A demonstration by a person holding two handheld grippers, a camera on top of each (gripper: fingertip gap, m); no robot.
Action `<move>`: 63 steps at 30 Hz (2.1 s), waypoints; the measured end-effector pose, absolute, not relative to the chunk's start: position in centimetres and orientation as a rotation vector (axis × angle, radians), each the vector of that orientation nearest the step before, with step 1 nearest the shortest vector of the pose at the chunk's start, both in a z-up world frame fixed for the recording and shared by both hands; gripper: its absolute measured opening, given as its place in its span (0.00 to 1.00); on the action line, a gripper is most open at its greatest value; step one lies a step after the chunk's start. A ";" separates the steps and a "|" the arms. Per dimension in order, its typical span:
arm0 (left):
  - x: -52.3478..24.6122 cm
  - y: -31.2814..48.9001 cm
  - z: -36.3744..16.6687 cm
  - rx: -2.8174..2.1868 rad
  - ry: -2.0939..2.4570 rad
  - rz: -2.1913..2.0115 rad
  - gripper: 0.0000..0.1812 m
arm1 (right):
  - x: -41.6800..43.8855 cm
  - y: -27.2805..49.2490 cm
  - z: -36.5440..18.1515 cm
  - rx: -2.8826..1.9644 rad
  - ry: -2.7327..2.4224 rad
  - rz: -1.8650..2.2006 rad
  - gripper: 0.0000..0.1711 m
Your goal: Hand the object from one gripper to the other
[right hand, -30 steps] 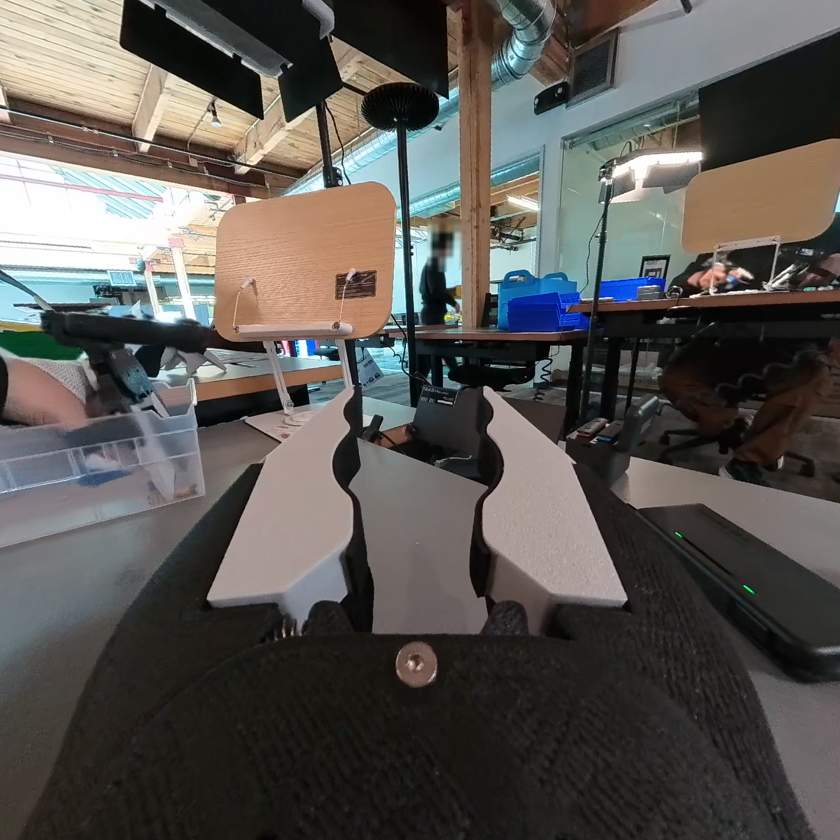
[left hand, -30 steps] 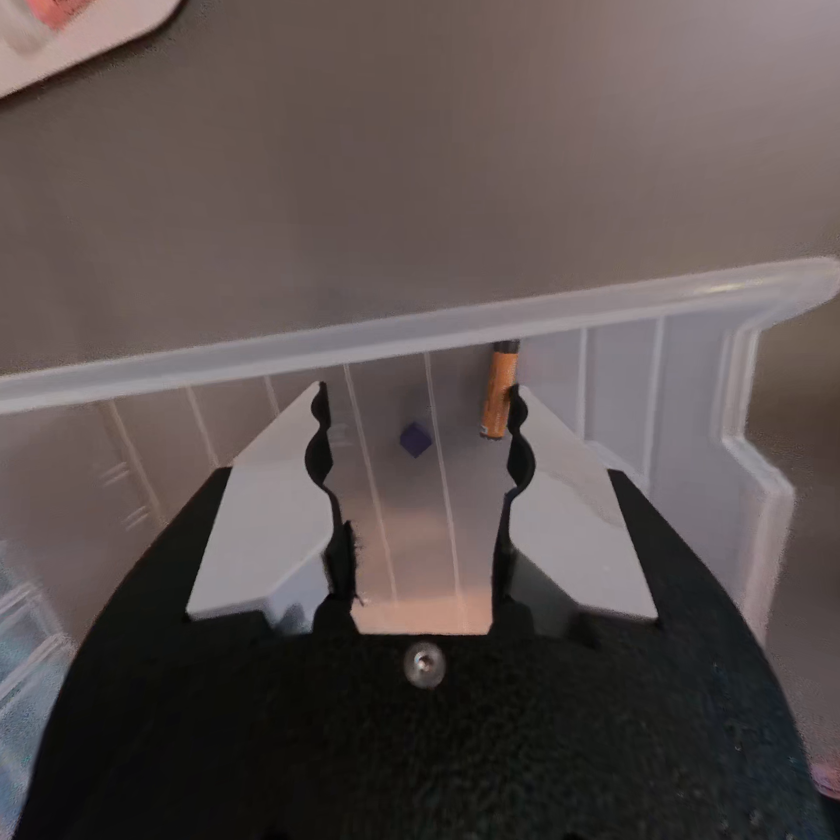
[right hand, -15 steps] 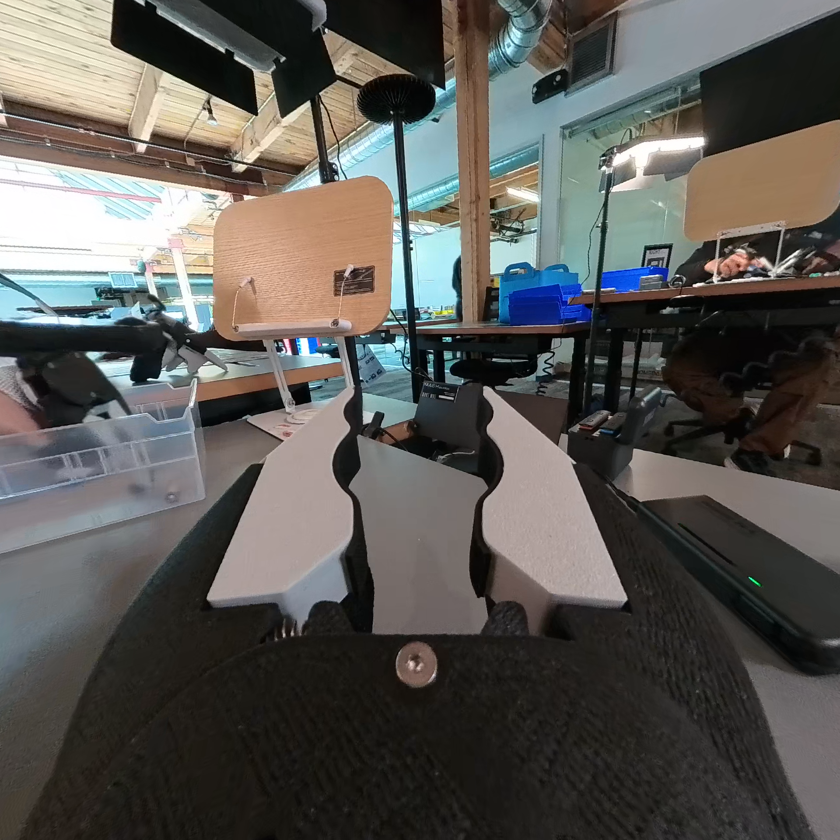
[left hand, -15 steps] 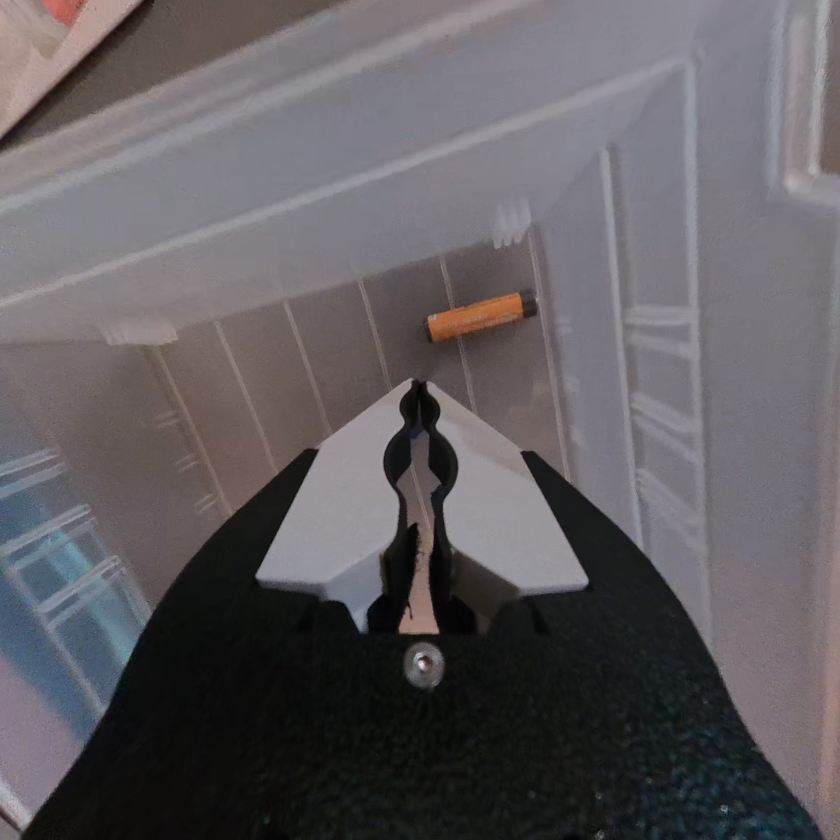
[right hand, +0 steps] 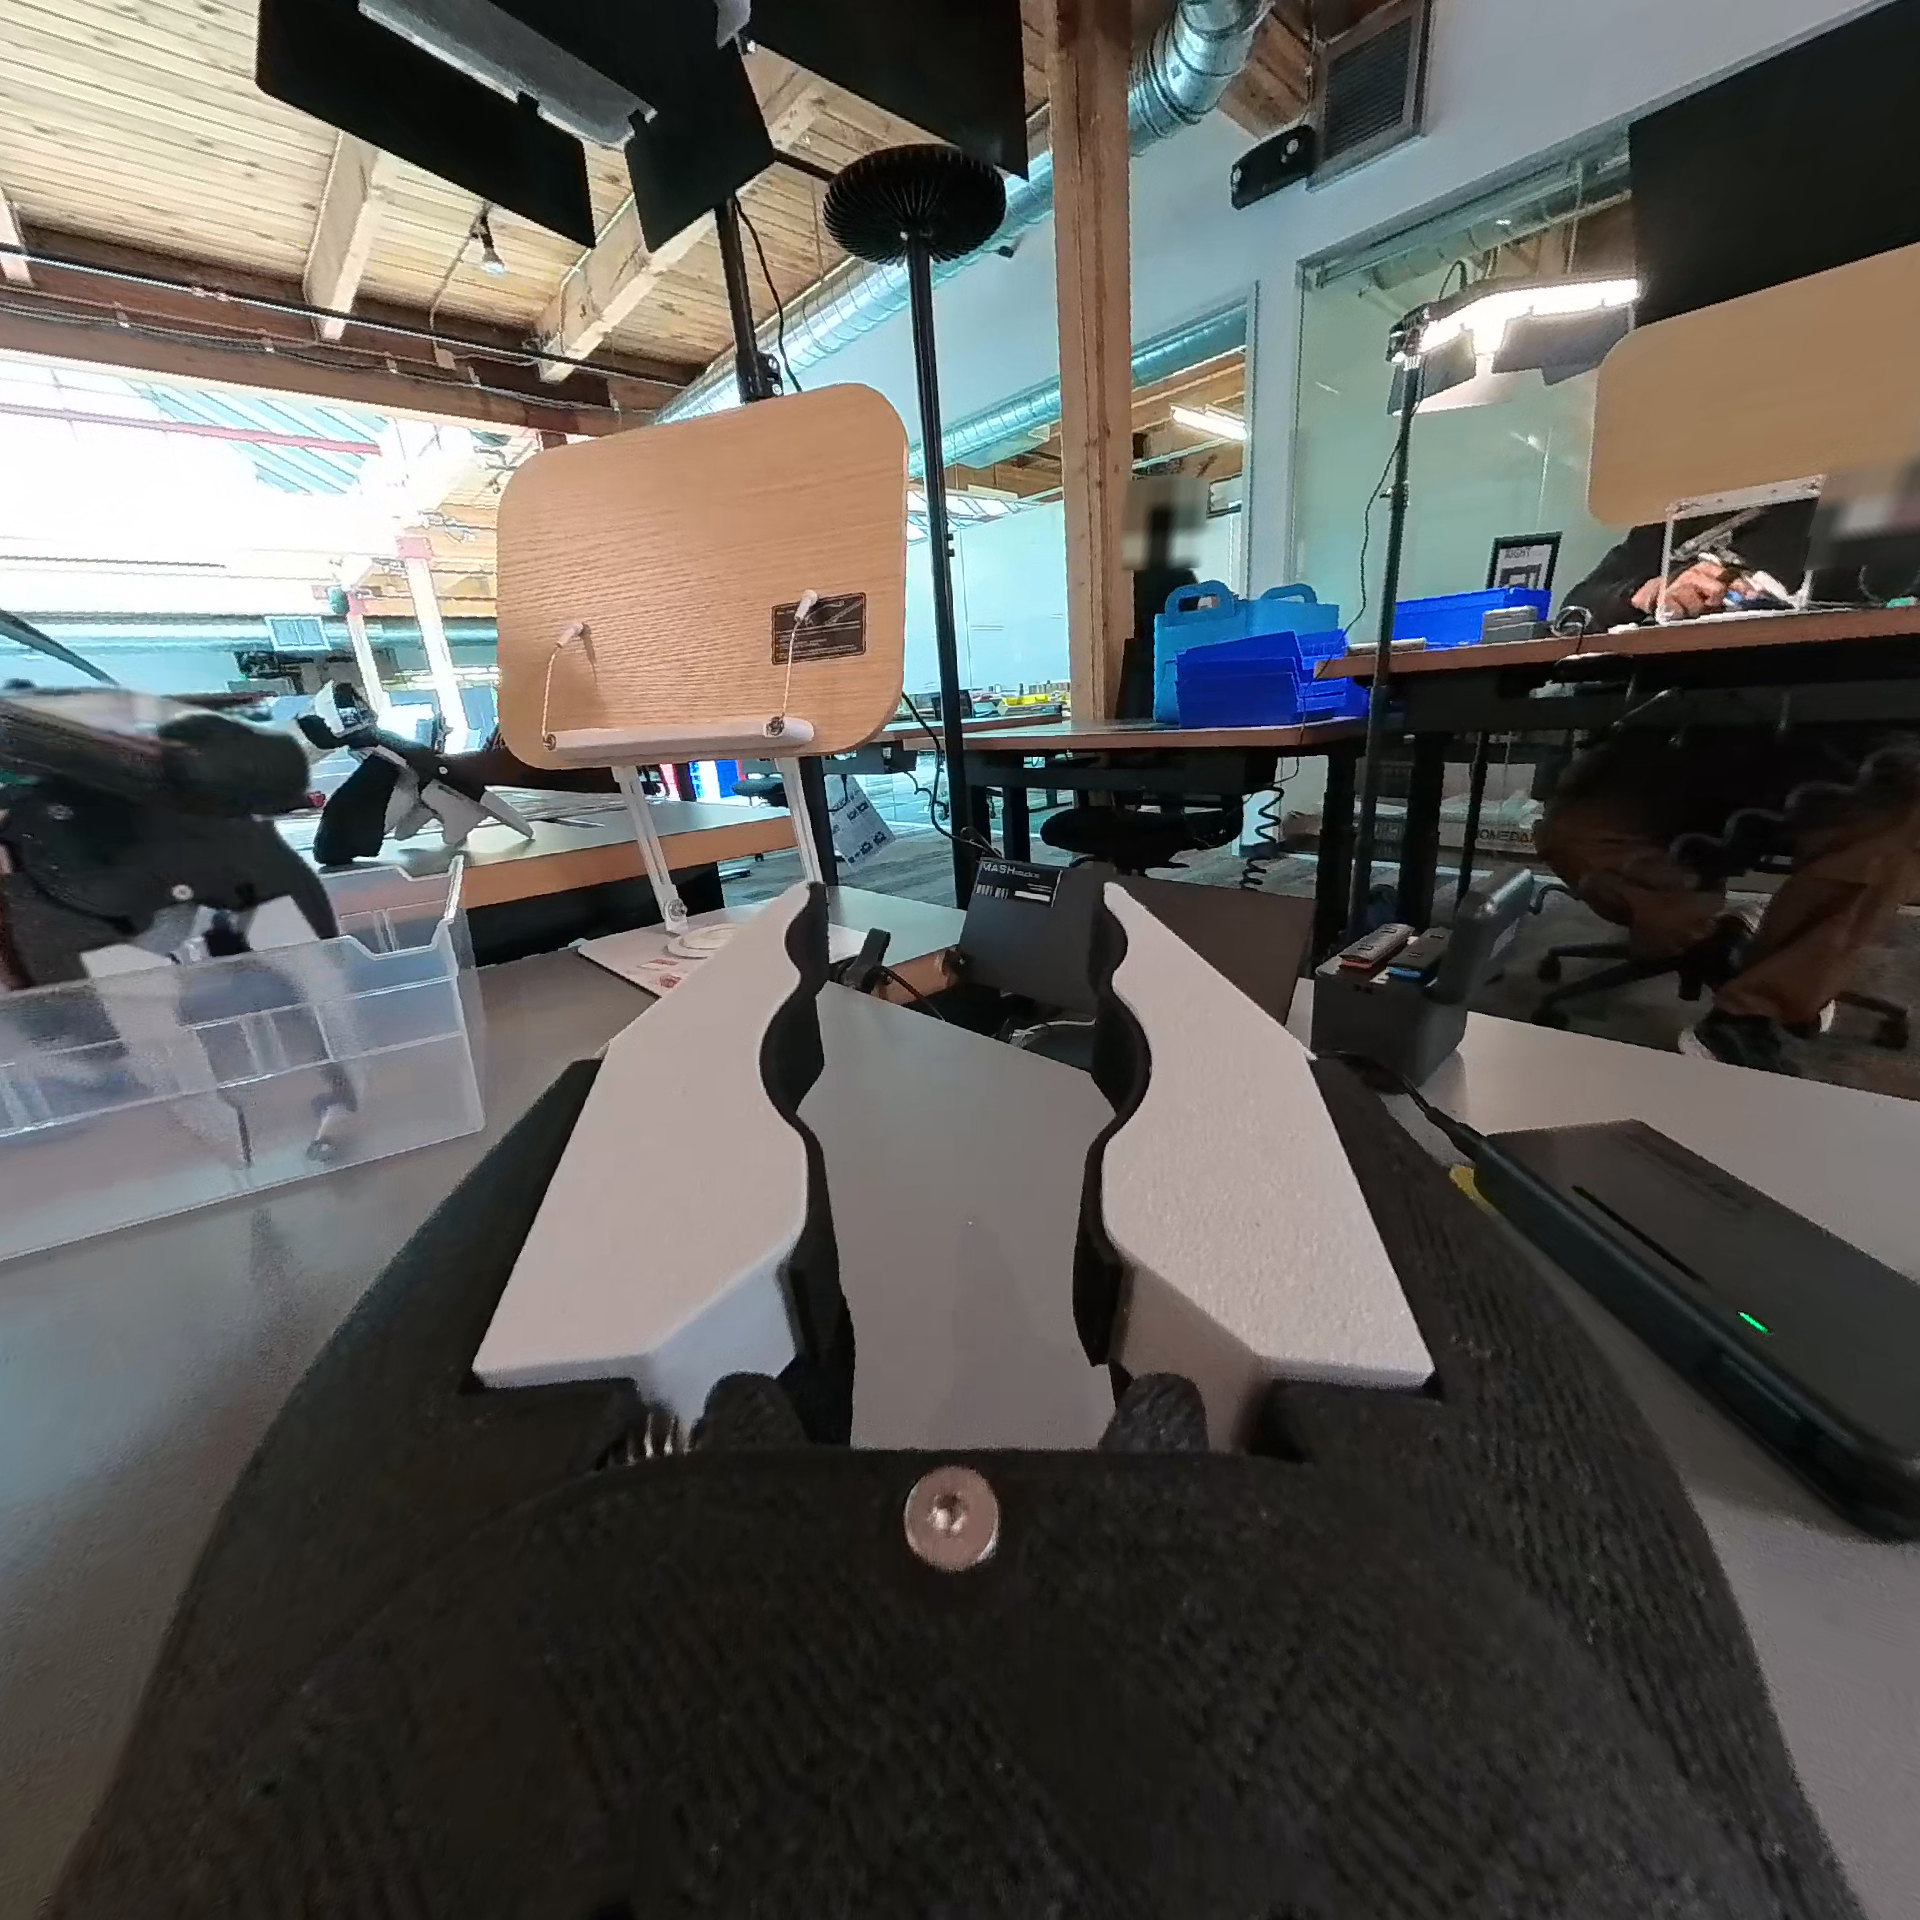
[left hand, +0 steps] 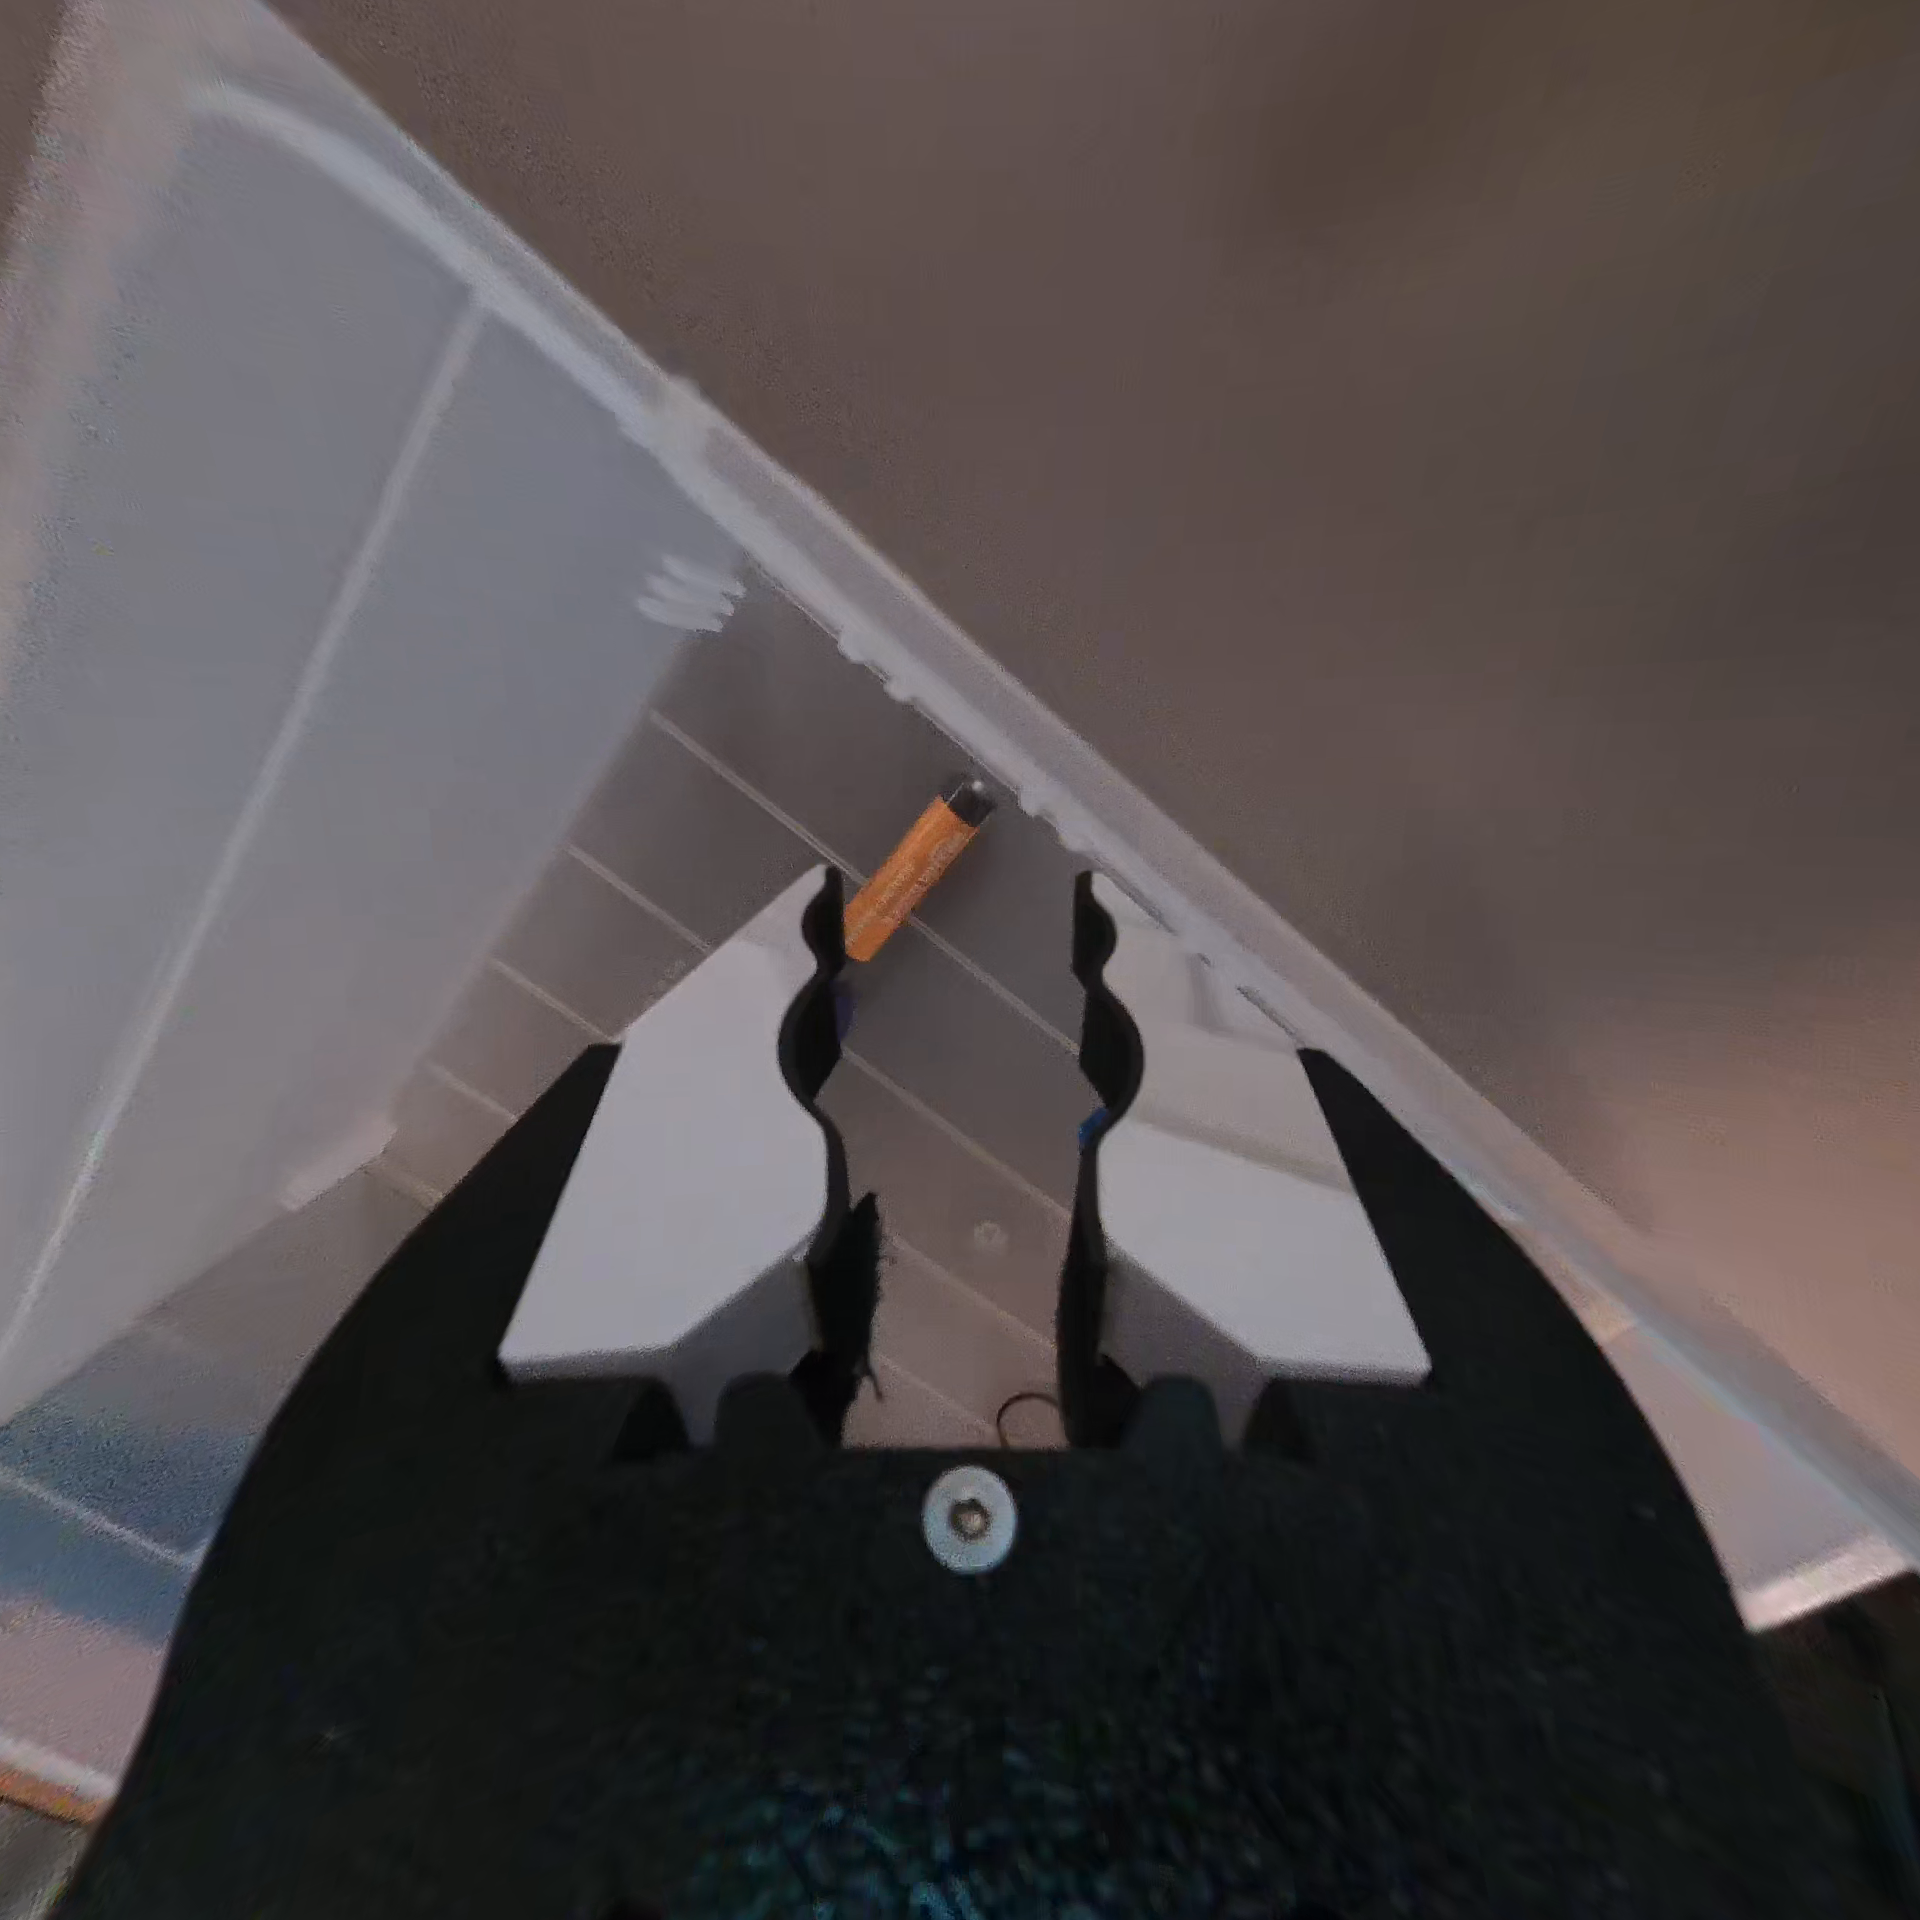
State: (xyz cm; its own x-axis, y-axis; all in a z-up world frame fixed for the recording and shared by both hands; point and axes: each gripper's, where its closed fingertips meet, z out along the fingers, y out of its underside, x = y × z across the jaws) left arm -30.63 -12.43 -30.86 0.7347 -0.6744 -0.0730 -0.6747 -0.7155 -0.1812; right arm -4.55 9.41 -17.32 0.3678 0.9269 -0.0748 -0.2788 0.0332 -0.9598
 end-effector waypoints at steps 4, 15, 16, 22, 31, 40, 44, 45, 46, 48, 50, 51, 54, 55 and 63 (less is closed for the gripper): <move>-30.4 -12.5 -31.7 -2.784 1.159 -0.034 0.07 | -4.7 9.4 -17.4 -1.177 -0.720 1.063 0.29; -35.3 -12.5 -25.5 -2.607 0.754 0.581 0.05 | -4.7 9.4 -17.3 -1.179 -0.714 1.078 0.29; -35.6 -12.1 -23.1 -2.506 0.648 0.640 0.05 | -4.7 9.4 -17.3 -1.179 -0.714 1.079 0.28; -27.1 -10.2 -6.1 -1.728 0.328 0.713 0.04 | -4.8 8.8 -17.1 -1.143 -0.745 1.067 0.24; -7.4 0.3 -10.8 -1.505 0.382 -0.066 0.05 | -3.5 5.1 -15.2 -0.885 -0.926 1.153 0.19; -1.7 4.2 -20.4 -1.461 0.336 -0.819 0.04 | -0.6 8.3 -15.0 -0.900 -0.852 1.054 0.24; -3.0 3.9 -19.8 -1.418 0.248 -0.986 0.04 | -0.1 7.1 -15.5 -0.838 -0.870 0.986 0.28; -3.2 3.9 -19.7 -1.410 0.228 -1.039 0.04 | -0.2 6.2 -16.1 -0.823 -0.907 0.968 0.29; -3.4 4.0 -19.9 -1.414 0.210 -1.087 0.04 | -0.4 5.2 -16.5 -0.801 -0.956 0.950 0.30; -3.5 3.9 -19.9 -1.416 0.193 -1.164 0.04 | -0.4 3.0 -17.6 -0.755 -1.067 0.898 0.30; -3.2 3.8 -20.2 -1.443 0.203 -1.211 0.05 | 0.2 1.7 -18.1 -0.719 -1.117 0.841 0.31; -2.9 3.8 -20.4 -1.458 0.214 -1.221 0.04 | 0.5 1.4 -18.4 -0.708 -1.133 0.809 0.32; -1.8 3.4 -21.0 -1.510 0.271 -1.281 0.05 | 0.4 1.4 -19.7 -0.706 -1.217 0.729 0.34; -1.5 3.2 -21.1 -1.518 0.288 -1.305 0.04 | 0.0 1.4 -20.3 -0.714 -1.254 0.719 0.36; 0.0 0.6 -21.8 -1.589 0.399 -1.526 0.04 | -1.8 -0.5 -22.8 -0.631 -1.434 0.608 0.36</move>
